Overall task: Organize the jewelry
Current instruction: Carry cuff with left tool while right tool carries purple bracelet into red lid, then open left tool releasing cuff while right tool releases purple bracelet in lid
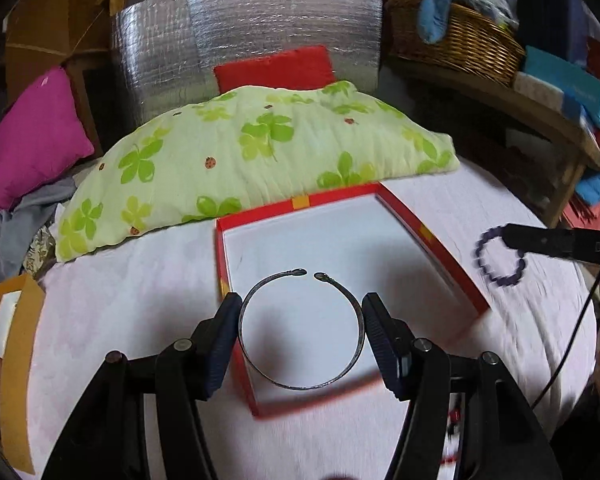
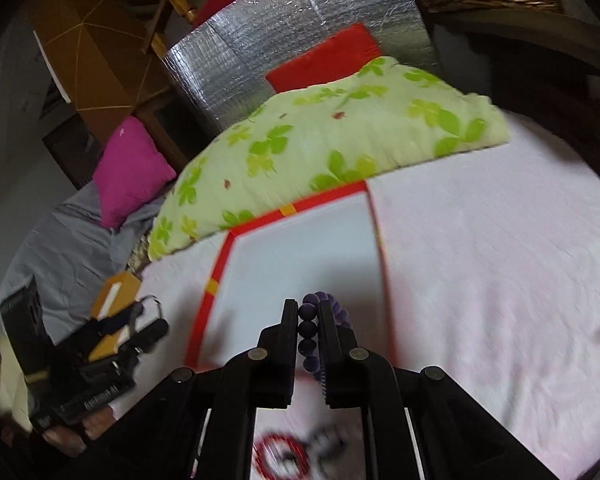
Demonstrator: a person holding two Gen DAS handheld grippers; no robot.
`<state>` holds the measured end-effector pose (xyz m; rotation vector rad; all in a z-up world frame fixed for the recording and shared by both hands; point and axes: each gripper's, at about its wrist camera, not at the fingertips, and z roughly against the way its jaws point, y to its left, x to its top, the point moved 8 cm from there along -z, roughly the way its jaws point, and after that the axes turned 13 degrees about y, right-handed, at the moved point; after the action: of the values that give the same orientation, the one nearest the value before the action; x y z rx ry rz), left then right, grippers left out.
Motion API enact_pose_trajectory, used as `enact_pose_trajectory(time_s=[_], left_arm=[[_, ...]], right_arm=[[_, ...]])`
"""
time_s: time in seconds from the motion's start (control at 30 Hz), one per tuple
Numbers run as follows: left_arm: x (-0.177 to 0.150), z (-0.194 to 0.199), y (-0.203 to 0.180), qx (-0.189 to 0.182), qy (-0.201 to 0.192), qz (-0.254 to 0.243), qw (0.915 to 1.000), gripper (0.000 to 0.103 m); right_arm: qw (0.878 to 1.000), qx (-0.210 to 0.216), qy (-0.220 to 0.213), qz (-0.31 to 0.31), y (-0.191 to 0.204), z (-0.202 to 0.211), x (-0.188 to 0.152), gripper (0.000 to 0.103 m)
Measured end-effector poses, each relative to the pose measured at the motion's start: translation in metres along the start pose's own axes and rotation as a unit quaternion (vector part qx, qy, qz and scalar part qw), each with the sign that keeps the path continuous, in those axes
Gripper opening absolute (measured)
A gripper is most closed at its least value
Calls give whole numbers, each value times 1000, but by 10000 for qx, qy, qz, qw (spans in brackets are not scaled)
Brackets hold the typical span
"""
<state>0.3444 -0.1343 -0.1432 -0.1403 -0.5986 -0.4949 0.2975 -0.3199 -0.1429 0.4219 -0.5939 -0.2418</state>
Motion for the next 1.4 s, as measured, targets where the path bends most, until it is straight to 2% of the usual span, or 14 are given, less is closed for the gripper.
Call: enact_pose_trajectory(time_s=[0.2,0.27,0.5,0.6,0.73,0.93,0.97,1.1,1.13,1.2,1.4], left_arm=[[28,-42,17,67,63,181,9998,63],[34,-62,22,58,213,234,9995,63],[48,-119,35,124,489,238,9984,63],[49,-135,38,176,688,242,9972,63],[51,-145,35,181,718,166,9971,63],[50,-155,37,193,894,197,9956,64],[50,-154,37,205,905,194,9955,64],[51,-150,34,167,886,198,9957,64],[51,-148,33,151,875,203,9958,64],[51,-142,32,193,833,212,9961,64],[47,-113,27,390,690,169,9967,64]], right_arm=[[9994,261,111,-191,9,-51,53,11],[9989,324,201,-273,9,-75,68,11],[9972,362,520,-407,4,-134,97,11],[9961,413,612,-488,-1,-149,106,11],[9946,510,718,-553,-3,-166,113,11],[9937,378,824,-660,-10,-180,111,11],[9936,343,838,-671,-11,-180,111,14],[9921,188,954,-797,-17,-179,105,14],[9927,65,927,-763,-19,-177,103,16],[9930,-85,924,-733,-23,-170,100,27],[9962,-205,709,-470,-18,-135,88,28]])
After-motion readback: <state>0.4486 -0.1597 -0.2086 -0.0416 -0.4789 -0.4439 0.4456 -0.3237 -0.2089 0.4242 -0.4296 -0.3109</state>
